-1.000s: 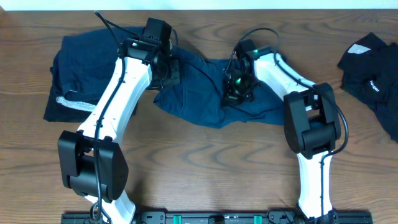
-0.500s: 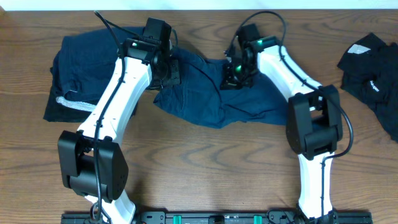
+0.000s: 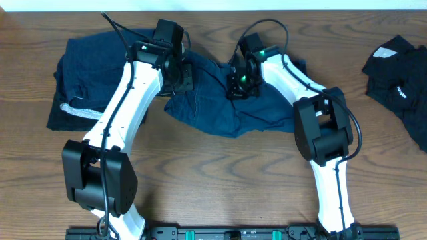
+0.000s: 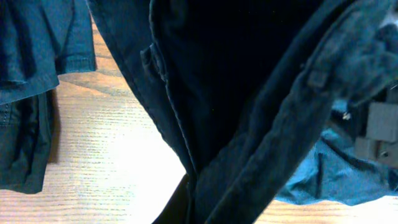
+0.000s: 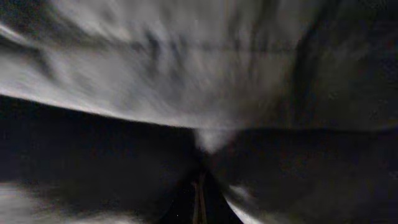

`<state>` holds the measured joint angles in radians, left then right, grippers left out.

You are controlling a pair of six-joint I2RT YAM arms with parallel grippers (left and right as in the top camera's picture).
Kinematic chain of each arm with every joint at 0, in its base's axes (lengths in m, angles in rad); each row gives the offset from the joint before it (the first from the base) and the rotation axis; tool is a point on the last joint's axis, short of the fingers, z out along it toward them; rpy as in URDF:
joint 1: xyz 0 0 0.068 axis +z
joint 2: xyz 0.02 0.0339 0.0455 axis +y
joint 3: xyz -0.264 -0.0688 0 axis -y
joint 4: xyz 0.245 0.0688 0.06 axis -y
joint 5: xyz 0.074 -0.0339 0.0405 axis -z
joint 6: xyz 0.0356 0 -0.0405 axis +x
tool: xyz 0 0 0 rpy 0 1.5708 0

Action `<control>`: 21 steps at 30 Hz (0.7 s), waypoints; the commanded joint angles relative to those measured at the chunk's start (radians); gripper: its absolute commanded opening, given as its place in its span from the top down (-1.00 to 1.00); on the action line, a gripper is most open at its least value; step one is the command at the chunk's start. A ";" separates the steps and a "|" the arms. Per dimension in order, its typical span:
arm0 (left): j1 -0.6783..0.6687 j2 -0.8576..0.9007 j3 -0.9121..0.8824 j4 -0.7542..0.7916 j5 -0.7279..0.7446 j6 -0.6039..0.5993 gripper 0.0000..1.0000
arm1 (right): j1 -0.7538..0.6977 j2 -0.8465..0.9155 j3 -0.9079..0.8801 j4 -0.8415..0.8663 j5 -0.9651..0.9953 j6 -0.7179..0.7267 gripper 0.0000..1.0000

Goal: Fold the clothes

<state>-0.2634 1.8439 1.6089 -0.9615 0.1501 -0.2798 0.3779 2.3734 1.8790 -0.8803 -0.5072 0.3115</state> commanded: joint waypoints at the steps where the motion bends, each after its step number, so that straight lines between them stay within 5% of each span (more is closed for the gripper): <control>1: 0.004 -0.032 0.028 0.000 -0.005 0.017 0.85 | -0.041 0.007 0.111 -0.018 -0.006 0.006 0.97; 21: 0.004 -0.032 0.028 0.000 -0.005 0.017 0.85 | -0.032 0.008 0.121 -0.019 0.070 0.048 0.97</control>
<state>-0.2634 1.8439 1.6089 -0.9615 0.1501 -0.2798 0.3416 2.3760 2.0071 -0.8803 -0.4492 0.3229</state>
